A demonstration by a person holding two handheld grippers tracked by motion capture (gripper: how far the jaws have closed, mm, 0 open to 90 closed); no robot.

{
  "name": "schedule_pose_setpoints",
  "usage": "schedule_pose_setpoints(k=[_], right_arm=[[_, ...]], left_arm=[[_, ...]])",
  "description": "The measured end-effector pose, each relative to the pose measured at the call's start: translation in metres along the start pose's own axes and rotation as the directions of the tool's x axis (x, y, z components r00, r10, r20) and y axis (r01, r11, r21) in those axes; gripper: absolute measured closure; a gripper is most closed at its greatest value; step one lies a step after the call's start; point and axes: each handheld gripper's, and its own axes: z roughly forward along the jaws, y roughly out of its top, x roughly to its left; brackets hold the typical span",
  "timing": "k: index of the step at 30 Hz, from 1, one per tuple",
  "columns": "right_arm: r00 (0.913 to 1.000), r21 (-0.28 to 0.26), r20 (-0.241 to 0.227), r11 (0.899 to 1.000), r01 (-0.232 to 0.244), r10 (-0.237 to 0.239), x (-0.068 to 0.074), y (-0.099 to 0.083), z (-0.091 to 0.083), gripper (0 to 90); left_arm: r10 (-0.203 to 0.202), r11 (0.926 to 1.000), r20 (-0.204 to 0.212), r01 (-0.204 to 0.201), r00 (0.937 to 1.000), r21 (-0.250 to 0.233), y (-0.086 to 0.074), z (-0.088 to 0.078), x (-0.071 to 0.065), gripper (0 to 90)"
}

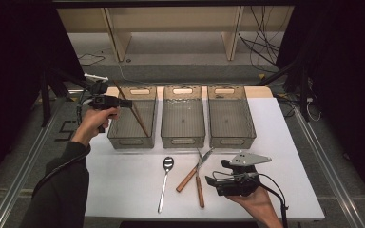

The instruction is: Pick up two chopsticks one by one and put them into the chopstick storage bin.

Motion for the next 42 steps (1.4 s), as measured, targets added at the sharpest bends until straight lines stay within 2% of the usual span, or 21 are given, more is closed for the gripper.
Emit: schedule_pose_setpoints(k=[9,12,24,26,27,29,32,34,37,40,42], right_arm=[[1.0000,-0.003,-0.002,1.000,0.002,-0.002,0.000,0.000,0.000,19.6],[1.0000,-0.005,0.000,1.000,0.001,-0.001,0.000,0.000,-0.001,19.7],[1.0000,-0.009,-0.007,1.000,0.000,0.000,-0.001,0.001,-0.001,20.2],[1.0000,-0.009,-0.007,1.000,-0.001,0.001,-0.001,0.001,-0.002,20.2],[1.0000,-0.010,-0.006,1.000,-0.001,0.001,-0.001,0.001,-0.002,20.2],[1.0000,-0.011,-0.005,1.000,-0.001,0.001,-0.001,0.001,-0.002,20.2],[1.0000,-0.007,-0.008,1.000,-0.001,0.001,-0.001,0.001,-0.001,20.4],[1.0000,-0.006,-0.009,1.000,-0.002,0.002,-0.001,0.001,-0.001,20.4],[1.0000,-0.005,-0.008,1.000,0.001,-0.001,0.000,0.001,0.000,20.5],[0.9999,-0.006,-0.011,1.000,-0.002,0.002,-0.001,0.001,-0.001,20.7],[0.9999,-0.006,-0.009,1.000,-0.005,0.005,-0.001,0.001,-0.002,20.7]], left_arm=[[-0.010,0.9988,0.008,0.010,0.9999,0.048,-0.003,0.011,-0.002,83.8],[-0.004,0.9980,-0.001,0.004,1.0000,0.062,-0.003,0.015,-0.002,83.7],[-0.024,0.9963,-0.042,0.027,0.9988,0.082,-0.001,0.029,-0.003,82.8],[-0.023,0.9968,-0.048,0.027,0.9986,0.075,0.000,0.030,-0.004,76.7],[-0.022,0.9971,-0.048,0.025,0.9986,0.072,0.000,0.030,-0.005,69.3],[-0.016,0.9975,-0.062,0.020,0.9979,0.068,0.000,0.030,-0.007,59.8],[0.016,0.9976,-0.122,-0.008,0.9924,0.068,0.000,0.032,-0.011,41.9],[0.037,0.9973,-0.167,-0.026,0.9852,0.070,0.000,0.033,-0.014,30.9],[0.043,0.9970,-0.179,-0.030,0.9828,0.071,0.002,0.034,-0.017,25.0],[0.056,0.9965,-0.187,-0.043,0.9808,0.071,0.002,0.034,-0.021,22.4],[0.060,0.9967,-0.182,-0.049,0.9815,0.065,0.002,0.032,-0.023,21.9]])
